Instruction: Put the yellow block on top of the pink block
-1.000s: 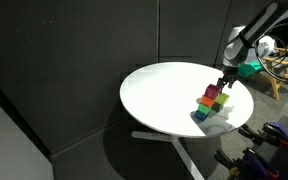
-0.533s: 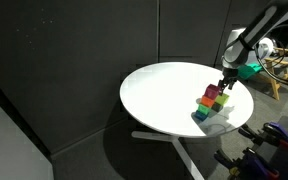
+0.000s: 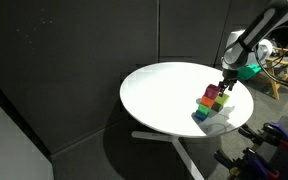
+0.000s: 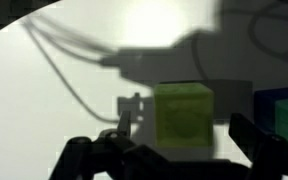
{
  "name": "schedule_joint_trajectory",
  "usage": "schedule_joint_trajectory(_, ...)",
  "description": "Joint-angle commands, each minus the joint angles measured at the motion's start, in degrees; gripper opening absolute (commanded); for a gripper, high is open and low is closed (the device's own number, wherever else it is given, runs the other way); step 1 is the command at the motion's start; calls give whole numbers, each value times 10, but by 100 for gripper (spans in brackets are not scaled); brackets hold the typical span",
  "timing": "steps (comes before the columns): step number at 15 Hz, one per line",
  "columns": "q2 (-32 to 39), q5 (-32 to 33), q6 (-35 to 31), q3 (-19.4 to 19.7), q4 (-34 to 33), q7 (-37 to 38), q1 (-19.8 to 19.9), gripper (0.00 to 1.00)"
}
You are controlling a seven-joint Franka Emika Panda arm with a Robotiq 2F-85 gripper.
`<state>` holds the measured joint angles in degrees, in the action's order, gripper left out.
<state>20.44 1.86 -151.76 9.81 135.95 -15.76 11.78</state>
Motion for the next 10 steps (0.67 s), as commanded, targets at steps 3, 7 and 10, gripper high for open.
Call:
schedule_joint_trajectory(3,19,13,-22,-7,-13,-8,10,100)
schedule_joint_trajectory(7,29,14,-33,-10,-16,-10,11,100)
schedule_joint_trajectory(10,36,14,-35,-11,-19,-10,12,100)
